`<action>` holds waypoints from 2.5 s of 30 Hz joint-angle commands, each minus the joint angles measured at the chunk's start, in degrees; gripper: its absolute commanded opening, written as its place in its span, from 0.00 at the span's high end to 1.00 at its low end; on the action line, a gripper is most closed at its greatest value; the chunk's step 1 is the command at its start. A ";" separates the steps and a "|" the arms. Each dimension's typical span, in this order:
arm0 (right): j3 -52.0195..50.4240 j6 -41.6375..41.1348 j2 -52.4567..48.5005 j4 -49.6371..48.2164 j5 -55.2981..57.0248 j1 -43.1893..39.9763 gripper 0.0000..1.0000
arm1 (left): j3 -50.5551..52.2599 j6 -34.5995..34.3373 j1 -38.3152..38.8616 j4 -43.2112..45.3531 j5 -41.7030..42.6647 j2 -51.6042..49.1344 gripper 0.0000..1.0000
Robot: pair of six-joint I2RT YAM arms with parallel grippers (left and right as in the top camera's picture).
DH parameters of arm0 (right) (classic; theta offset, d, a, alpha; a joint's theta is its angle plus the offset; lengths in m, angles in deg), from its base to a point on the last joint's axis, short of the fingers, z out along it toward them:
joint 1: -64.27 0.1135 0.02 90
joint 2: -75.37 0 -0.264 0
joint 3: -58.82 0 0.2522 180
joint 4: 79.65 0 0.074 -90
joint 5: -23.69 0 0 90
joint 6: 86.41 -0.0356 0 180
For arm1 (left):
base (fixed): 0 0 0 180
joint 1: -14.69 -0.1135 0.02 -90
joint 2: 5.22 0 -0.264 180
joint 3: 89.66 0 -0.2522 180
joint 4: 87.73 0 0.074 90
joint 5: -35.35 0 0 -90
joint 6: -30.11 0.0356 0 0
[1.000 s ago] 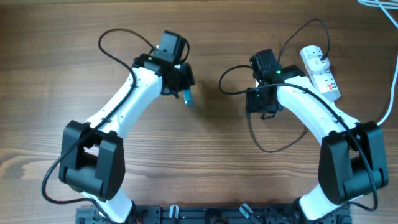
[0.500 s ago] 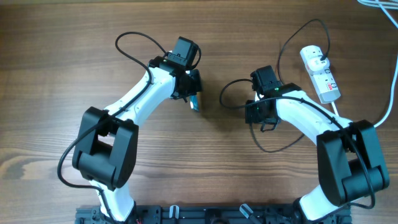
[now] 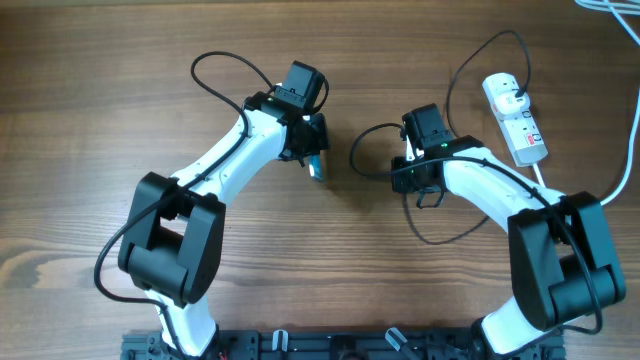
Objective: Plug charger to phone and switch on socket
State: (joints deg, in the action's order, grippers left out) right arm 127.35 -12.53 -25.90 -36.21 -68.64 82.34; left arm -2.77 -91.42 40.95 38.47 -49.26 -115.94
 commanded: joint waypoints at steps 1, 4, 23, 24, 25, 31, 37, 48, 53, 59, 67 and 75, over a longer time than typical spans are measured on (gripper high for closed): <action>-1.20 1.09 -1.51 -0.09 0.81 -0.09 0.72 | 0.00 1.11 0.04 0.17 -0.79 0.26 0.96; -1.20 1.14 -1.51 -0.13 0.83 -0.09 0.79 | 0.02 1.11 0.07 0.17 -0.79 0.26 0.96; -1.20 2.64 -1.51 -1.84 0.83 -0.09 0.84 | 6.12 1.09 0.63 2.60 -3.15 0.22 0.91; -1.20 2.62 -1.51 -1.84 0.83 -0.09 0.84 | 6.12 1.09 0.63 2.62 -3.15 0.22 0.89; -1.20 2.62 -1.51 -1.84 0.83 -0.09 0.84 | 6.12 1.09 0.63 2.62 -3.15 0.22 0.86; -1.20 2.60 -1.51 -1.81 0.83 -0.09 0.83 | 6.12 1.09 0.63 2.67 -3.13 0.22 0.81; -1.20 2.62 -1.51 -2.01 0.81 -0.09 0.83 | 6.12 1.09 0.63 2.38 -2.73 0.24 0.77; -1.20 2.62 -1.51 -1.99 0.81 -0.09 0.83 | 6.12 1.09 0.59 0.83 -2.03 0.24 0.62; -1.20 2.60 -1.51 -2.01 0.81 -0.09 0.83 | 6.12 1.09 0.59 0.87 -2.03 0.24 0.63; -1.20 2.60 -1.51 -1.57 0.81 -0.09 0.78 | 6.12 1.09 0.59 1.22 -2.08 0.24 0.42; -1.20 2.43 -1.51 -1.11 0.79 -0.09 0.13 | 6.14 -2.99 2.93 4.70 -4.70 -1.73 0.01; 1.79 2.62 -1.31 0.50 -0.72 -0.11 0.06 | 5.51 -4.50 0.22 7.30 -4.61 -3.74 0.00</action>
State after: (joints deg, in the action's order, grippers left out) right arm 127.87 -9.77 -25.88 -37.22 -68.72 82.56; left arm 2.76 -94.96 43.25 45.56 -53.30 -118.93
